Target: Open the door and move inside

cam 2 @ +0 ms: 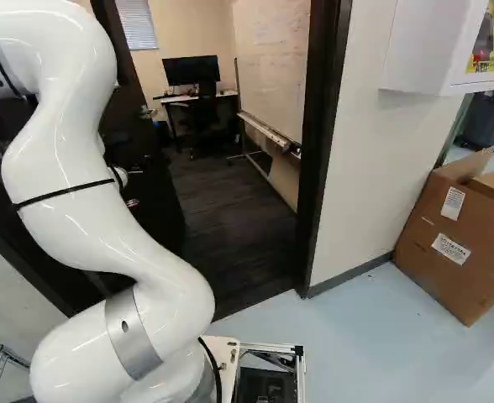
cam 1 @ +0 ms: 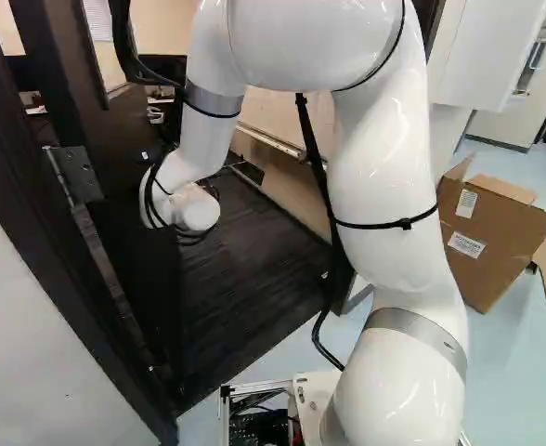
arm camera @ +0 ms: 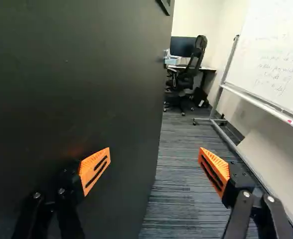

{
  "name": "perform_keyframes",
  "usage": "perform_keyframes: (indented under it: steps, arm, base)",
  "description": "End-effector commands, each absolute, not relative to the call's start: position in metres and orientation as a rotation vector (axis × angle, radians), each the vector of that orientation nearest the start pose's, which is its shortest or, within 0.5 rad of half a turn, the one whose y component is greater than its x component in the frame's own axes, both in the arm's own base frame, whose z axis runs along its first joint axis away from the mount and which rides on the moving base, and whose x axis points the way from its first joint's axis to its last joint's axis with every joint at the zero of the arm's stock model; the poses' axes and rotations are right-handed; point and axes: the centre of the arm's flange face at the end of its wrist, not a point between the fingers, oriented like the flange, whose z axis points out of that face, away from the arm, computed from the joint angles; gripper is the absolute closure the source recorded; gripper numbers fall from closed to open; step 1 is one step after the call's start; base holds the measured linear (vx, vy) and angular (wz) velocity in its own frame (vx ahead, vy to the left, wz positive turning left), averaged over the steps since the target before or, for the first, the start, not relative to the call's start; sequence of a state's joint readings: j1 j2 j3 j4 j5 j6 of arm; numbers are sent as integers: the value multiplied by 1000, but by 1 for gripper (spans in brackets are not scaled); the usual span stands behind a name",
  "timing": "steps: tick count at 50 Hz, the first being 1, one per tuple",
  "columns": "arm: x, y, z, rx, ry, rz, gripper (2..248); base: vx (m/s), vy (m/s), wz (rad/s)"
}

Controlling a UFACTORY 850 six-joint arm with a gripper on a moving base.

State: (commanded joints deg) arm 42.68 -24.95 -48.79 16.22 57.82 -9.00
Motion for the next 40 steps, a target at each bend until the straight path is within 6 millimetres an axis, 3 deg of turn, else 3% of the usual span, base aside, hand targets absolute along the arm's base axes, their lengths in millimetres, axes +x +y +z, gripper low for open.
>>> perform_keyframes:
  steps: [40]
  arm:
    - [428,368,375,-2008,-780,-1797,3]
  base:
    - [0,0,0]
